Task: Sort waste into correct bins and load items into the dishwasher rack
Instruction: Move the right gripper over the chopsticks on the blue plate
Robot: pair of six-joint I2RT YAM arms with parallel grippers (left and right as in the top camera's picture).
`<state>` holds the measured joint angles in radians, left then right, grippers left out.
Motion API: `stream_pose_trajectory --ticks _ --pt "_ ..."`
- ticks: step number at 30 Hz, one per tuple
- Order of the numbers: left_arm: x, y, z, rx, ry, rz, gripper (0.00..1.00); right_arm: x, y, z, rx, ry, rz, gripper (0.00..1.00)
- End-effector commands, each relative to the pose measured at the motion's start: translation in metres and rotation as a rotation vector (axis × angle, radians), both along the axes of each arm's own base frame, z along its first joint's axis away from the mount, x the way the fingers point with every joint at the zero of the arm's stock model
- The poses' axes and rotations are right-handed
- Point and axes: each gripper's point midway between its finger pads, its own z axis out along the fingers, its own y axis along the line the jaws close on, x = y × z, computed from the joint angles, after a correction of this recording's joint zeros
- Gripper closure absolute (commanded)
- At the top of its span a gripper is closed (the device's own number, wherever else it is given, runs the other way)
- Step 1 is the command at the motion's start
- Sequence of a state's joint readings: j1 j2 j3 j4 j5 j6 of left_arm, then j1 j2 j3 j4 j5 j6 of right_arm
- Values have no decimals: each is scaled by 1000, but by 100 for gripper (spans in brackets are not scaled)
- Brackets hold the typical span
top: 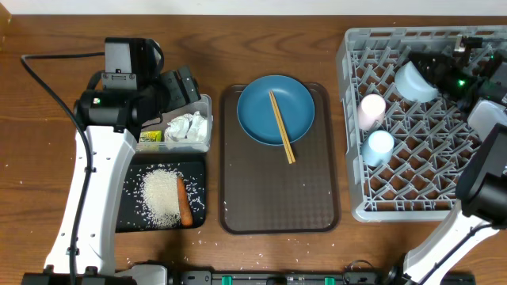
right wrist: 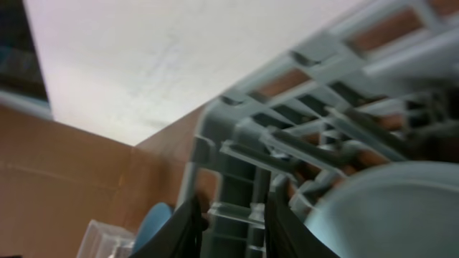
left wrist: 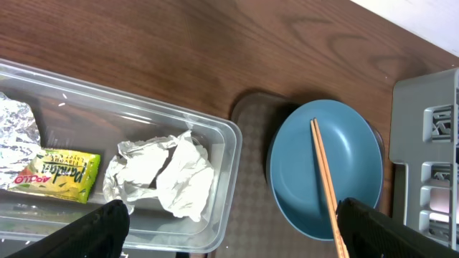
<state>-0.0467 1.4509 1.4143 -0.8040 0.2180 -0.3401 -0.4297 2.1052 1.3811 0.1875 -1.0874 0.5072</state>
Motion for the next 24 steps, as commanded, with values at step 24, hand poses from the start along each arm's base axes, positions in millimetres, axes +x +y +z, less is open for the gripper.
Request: stream_pose_trajectory --ticks 24 --pt "-1 3 6 7 -18 11 5 -161 254 83 -879 97 236 67"
